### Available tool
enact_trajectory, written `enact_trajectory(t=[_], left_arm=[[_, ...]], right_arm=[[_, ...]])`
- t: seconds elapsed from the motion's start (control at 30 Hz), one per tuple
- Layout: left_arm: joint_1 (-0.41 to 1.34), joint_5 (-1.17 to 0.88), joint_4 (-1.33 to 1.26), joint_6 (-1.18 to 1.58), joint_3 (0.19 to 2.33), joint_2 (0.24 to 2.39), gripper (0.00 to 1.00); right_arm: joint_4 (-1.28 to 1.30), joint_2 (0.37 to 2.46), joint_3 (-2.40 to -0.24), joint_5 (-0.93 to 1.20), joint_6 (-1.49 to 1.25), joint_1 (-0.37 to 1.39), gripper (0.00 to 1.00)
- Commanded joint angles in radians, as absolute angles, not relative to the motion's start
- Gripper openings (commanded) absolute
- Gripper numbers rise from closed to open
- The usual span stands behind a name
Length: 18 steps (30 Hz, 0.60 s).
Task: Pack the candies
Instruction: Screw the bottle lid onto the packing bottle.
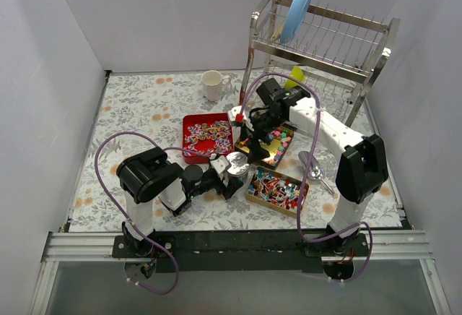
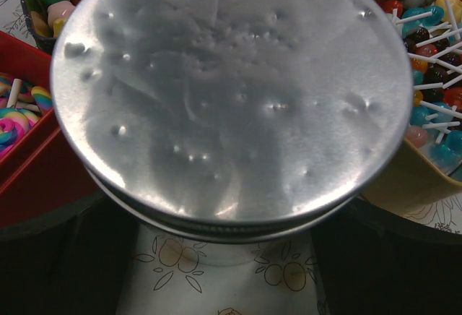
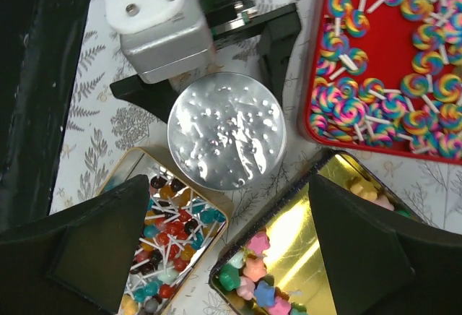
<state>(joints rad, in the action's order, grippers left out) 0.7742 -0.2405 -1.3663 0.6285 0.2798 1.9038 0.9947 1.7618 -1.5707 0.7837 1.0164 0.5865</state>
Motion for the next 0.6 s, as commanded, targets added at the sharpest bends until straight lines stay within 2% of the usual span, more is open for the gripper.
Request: enact_trajectory(t=[0.0,0.27,0.57], left_arm=[[0.767,-0.213,-1.226,0.65,0.264,1.927,0.0],[0.765,-0.213,-1.229,0.649,0.264,1.93,0.0],[0.767,-0.218,-1.23,0.65,0.265,1.934,0.0]], right_arm=[[1.155,1.845,-1.627,0.786,1.302,0.644,0.98],[1.083,1.87,-1.617,0.698,1.339,0.719,0.98],[0.974,1.884,-1.554,0.637,1.293,0.729,0.98]])
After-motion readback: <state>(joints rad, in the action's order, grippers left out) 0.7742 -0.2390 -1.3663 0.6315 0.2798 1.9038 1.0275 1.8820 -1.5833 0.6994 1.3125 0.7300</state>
